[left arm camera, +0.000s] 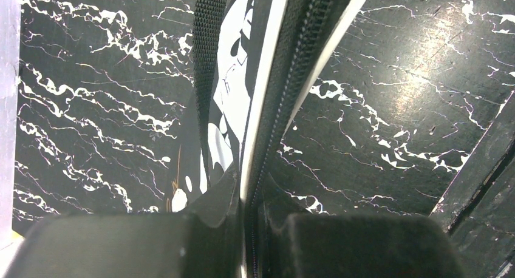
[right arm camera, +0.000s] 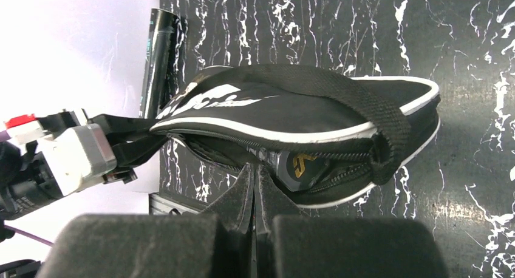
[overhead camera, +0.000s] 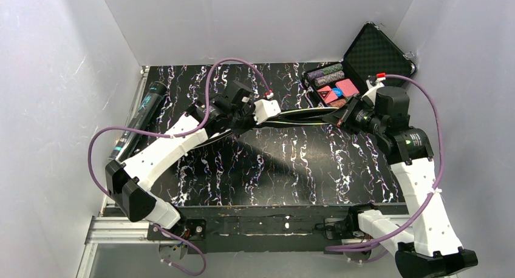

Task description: Pack up the badminton gear

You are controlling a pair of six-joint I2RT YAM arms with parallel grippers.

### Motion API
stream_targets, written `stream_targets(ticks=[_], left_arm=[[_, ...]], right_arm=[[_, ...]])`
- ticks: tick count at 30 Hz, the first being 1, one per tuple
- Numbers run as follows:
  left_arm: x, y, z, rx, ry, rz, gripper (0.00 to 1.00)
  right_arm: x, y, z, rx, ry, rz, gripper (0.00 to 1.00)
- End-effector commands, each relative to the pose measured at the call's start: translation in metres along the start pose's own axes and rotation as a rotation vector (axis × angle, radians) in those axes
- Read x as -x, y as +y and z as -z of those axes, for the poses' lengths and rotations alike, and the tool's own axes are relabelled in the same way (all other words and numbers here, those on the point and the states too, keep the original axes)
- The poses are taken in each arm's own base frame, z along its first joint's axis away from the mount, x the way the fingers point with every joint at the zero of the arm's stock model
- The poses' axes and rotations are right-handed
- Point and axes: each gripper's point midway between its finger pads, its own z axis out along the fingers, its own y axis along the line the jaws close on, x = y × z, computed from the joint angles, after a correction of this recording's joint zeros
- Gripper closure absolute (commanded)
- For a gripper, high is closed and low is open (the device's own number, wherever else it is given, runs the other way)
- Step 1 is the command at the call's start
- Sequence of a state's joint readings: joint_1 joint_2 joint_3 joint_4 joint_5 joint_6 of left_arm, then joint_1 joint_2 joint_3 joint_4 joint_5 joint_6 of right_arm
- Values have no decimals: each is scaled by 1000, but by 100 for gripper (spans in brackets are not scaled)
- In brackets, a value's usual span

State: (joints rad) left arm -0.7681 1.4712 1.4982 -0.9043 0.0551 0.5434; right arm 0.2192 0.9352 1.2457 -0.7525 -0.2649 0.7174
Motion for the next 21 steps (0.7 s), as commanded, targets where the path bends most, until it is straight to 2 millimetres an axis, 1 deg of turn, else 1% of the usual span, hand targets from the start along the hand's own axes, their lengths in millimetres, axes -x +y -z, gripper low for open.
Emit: stream_targets(ticks=[1, 5, 7, 9, 12, 13, 15, 17, 18, 21], left_arm=[[37, 10, 31, 54, -168, -23, 100], [35, 6, 33, 43, -170, -30, 100], [34, 5, 32, 38, -169, -32, 100], [34, 3, 30, 32, -165, -34, 100], [36, 3, 26, 33, -159, -39, 100], [38, 4, 26, 39, -158, -40, 100], [42, 6, 25, 46, -164, -36, 100], [46, 7, 24, 50, -170, -30, 100], [48, 8, 25, 53, -172, -31, 100], [49, 9, 24, 64, -170, -27, 100]], right_arm=[[15, 6, 5, 7, -67, 34, 99], [24, -3, 6, -44, -121, 58, 99], [31, -6, 9, -78, -149, 78, 99], [33, 7, 17, -30, -146, 103, 99], [21, 53, 27, 202, -79, 84, 71], [13, 65, 27, 265, -38, 54, 65], [-3, 79, 24, 342, 31, 35, 55], [-18, 86, 16, 378, 70, 29, 50], [-28, 84, 8, 380, 95, 17, 49], [-42, 84, -6, 404, 115, -23, 48]])
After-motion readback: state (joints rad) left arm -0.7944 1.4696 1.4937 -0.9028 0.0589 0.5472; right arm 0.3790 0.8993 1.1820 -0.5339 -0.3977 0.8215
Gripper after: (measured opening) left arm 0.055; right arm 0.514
